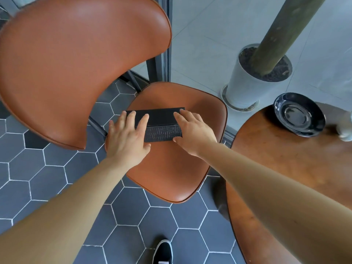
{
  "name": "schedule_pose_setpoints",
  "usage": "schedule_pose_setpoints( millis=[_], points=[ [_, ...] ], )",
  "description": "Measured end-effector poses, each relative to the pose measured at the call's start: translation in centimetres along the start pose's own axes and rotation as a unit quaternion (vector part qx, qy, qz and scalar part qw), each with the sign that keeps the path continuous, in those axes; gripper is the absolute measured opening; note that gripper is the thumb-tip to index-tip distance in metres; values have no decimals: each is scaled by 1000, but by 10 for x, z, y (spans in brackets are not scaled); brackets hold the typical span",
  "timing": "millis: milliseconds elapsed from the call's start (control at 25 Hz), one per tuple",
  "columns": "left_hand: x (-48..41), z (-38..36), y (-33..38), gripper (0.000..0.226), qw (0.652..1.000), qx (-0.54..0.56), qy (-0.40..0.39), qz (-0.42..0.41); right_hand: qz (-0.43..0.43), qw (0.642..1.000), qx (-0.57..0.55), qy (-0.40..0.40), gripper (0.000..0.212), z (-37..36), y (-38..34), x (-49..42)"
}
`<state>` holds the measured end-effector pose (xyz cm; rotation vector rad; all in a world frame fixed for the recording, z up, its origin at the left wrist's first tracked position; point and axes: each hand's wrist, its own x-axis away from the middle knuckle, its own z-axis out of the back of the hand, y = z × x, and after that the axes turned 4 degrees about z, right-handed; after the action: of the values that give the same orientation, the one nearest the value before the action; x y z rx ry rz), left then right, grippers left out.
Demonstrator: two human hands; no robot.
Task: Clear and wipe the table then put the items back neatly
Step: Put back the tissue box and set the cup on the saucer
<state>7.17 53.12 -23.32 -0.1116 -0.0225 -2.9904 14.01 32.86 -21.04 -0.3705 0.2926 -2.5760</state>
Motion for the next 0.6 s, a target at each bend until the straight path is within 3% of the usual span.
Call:
schedule_pose_setpoints(
  millis=[280, 600],
  points=[
    [-65, -21, -25, 107, 998, 0, -62, -13, -20, 998, 25, -62, 107, -16, 11, -62],
    [-68, -9, -27, 86, 994, 56, -95, -19, -25, 999, -17, -33, 84, -29, 11, -59]
  ],
)
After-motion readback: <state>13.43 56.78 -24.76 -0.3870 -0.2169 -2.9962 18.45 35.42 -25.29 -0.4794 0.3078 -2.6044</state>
